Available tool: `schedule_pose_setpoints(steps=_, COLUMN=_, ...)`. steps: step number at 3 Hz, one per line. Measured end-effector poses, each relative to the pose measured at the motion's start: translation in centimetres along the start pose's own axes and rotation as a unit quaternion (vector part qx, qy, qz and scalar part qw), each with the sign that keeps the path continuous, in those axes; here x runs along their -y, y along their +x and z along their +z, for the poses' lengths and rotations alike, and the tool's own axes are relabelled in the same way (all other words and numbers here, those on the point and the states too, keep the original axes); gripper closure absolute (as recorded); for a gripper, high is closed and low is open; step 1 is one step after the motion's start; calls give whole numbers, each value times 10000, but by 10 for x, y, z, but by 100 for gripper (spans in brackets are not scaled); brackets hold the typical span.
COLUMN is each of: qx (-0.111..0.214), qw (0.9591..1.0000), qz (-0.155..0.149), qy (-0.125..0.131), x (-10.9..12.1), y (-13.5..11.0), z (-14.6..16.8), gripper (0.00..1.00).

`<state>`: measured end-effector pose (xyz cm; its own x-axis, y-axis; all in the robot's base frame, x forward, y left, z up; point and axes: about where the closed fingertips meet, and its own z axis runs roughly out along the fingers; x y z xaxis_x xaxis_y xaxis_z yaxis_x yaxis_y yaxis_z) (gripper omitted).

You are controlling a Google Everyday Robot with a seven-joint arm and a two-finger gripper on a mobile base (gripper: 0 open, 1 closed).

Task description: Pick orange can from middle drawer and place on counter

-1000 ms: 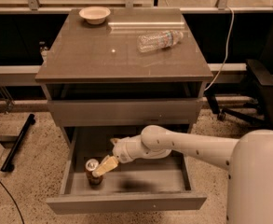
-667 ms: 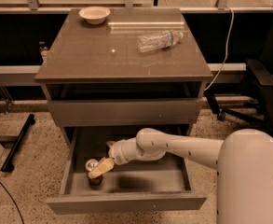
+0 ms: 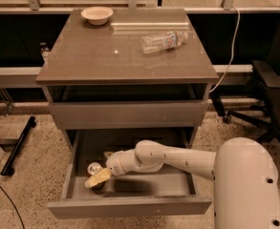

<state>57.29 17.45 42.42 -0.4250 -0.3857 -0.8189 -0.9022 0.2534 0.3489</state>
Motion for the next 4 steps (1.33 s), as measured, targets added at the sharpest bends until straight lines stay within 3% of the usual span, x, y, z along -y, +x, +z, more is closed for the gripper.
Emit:
schedule_pose_setpoints(steps=2, qx=253, qw=9996, qz=-100, qy=-96, x=-14, y=-9, z=0, gripper=45)
schedule_pose_setpoints(steps=4, qx=710, qw=9973, qz=-154, qy=-91, x=-29, y=-24, z=-35, gripper=92)
